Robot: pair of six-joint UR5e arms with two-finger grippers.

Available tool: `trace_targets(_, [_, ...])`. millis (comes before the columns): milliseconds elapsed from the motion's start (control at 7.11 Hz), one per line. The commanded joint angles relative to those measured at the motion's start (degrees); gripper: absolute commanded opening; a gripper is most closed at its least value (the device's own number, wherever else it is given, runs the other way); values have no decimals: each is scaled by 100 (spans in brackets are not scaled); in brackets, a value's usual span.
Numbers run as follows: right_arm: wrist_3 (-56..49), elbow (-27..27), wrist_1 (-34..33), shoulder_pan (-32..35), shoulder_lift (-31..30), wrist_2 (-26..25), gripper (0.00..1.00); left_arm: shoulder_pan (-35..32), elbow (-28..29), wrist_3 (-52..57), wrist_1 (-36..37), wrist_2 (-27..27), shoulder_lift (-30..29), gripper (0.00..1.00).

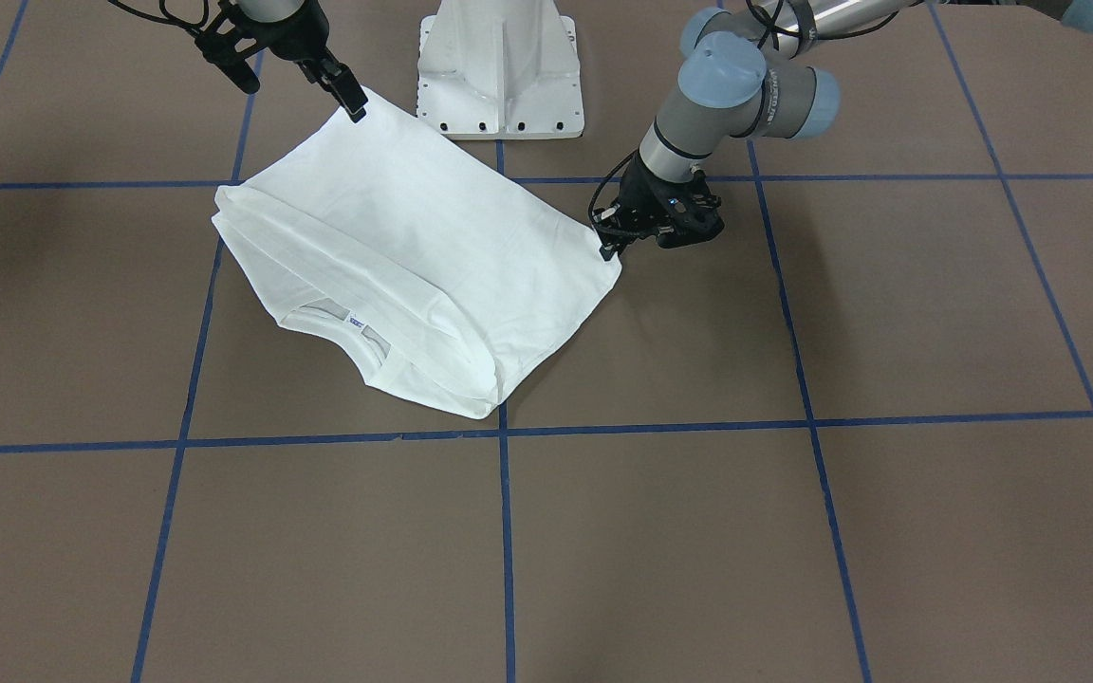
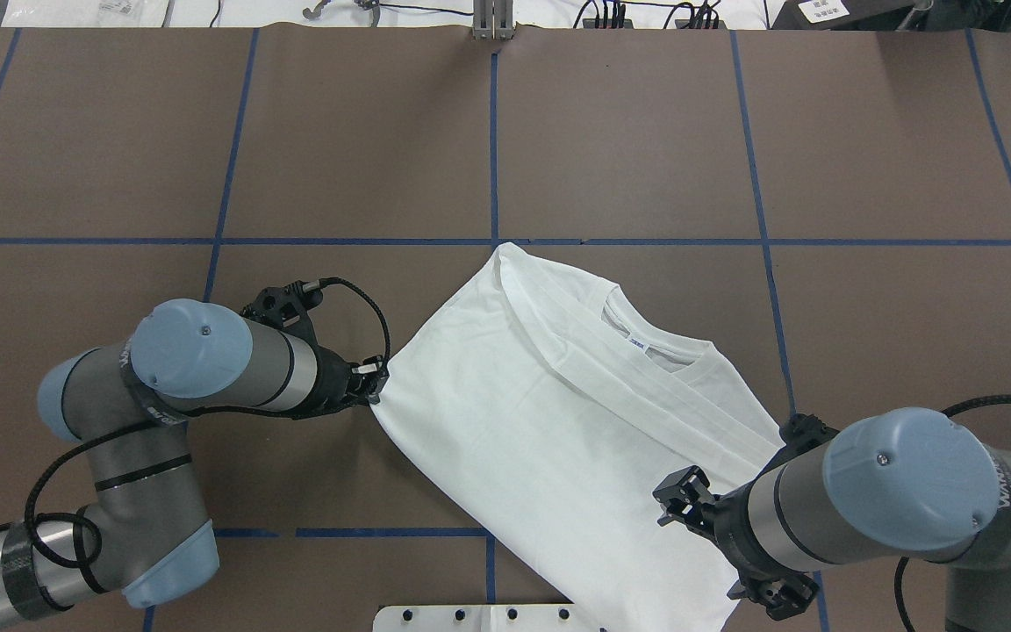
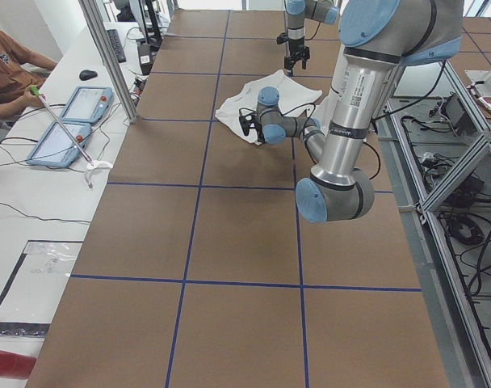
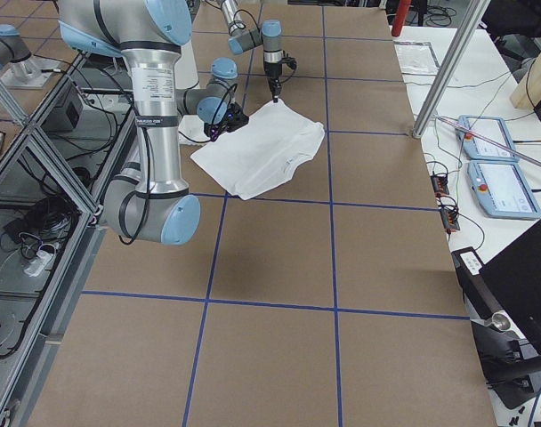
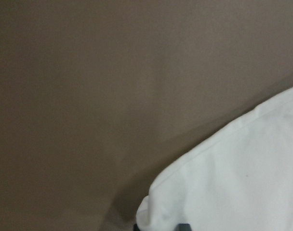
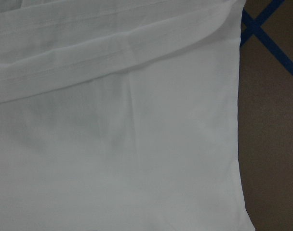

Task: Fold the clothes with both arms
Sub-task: 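Rotate the folded shirt with both grippers, pulling it toward the robot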

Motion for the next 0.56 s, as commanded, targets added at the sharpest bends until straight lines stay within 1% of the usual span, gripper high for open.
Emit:
trace_targets(0, [-4, -92, 9, -10, 10, -23, 100, -757, 120, 1018, -9, -20, -152, 0])
trace_targets(141, [-4, -110, 27, -10, 10, -31, 100, -1076, 635, 1363, -70, -29, -501, 0])
trace_targets(281, [-12, -163, 27, -10, 71, -40, 100, -1349, 1432, 1367, -123, -20, -1131, 0])
trace_targets(422, [-21, -241, 27, 8, 106, -49, 100, -1577, 2275, 1367, -636, -20, -1625, 0])
